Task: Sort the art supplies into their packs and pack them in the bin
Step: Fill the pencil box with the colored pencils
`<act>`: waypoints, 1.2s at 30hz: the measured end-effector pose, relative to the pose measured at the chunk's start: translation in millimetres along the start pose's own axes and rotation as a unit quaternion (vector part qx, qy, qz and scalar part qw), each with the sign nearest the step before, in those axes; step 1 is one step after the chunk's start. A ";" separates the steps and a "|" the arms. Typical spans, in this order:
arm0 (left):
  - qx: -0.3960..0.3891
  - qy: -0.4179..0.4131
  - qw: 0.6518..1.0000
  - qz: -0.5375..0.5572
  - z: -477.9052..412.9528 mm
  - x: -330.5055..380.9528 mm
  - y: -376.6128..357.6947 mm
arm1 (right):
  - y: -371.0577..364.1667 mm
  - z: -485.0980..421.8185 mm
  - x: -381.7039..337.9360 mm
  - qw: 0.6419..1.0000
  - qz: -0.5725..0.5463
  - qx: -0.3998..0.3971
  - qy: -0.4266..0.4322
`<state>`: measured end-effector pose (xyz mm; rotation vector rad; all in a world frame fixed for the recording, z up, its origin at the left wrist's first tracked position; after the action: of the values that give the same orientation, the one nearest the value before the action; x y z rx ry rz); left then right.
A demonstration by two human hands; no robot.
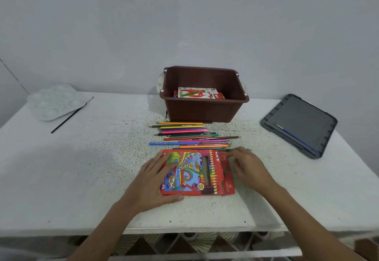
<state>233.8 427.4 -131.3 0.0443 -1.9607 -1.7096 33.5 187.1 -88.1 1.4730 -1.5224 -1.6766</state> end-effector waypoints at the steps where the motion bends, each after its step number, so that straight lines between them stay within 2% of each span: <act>1: 0.005 -0.003 1.000 0.006 0.0 0.2 -0.1 | -0.5 -1.4 3.6 0.999 0.036 0.018 -0.022; 6: 0.011 -0.005 1.000 0.002 1.1 -0.9 -1.1 | -10.1 -5.1 18.1 0.980 0.188 0.021 -0.068; 12: 0.023 -0.003 1.000 0.021 1.7 -1.8 -3.5 | -1.0 -0.8 25.5 0.958 0.270 0.054 -0.086; 19: 0.029 0.007 0.999 0.028 3.0 -0.9 -2.7 | 21.0 7.4 39.1 0.954 0.261 0.106 -0.103; 23: 0.033 0.013 0.999 0.028 2.9 -1.5 -3.8 | 34.6 12.8 43.2 0.955 0.269 0.105 -0.064; 31: 0.059 0.002 0.998 0.038 3.3 -2.5 -5.8 | 50.8 25.6 55.8 0.963 0.265 0.051 0.015; 36: 0.066 -0.004 0.997 0.040 3.9 -2.3 -5.9 | 42.5 33.6 48.5 0.973 0.211 0.051 0.075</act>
<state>232.3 430.6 -137.8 0.0082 -2.0513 -1.5299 -26.4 147.7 -75.3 1.1858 -1.7111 -1.2286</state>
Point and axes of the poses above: each hand's wrist, its own z-axis away from the middle knuckle, its own y-axis out of the back of the hand, x = y × z, the point moved 2 cm from there along -z, towards the middle knuckle, and after that the axes turned 5 degrees about y, right-handed, at the moved point
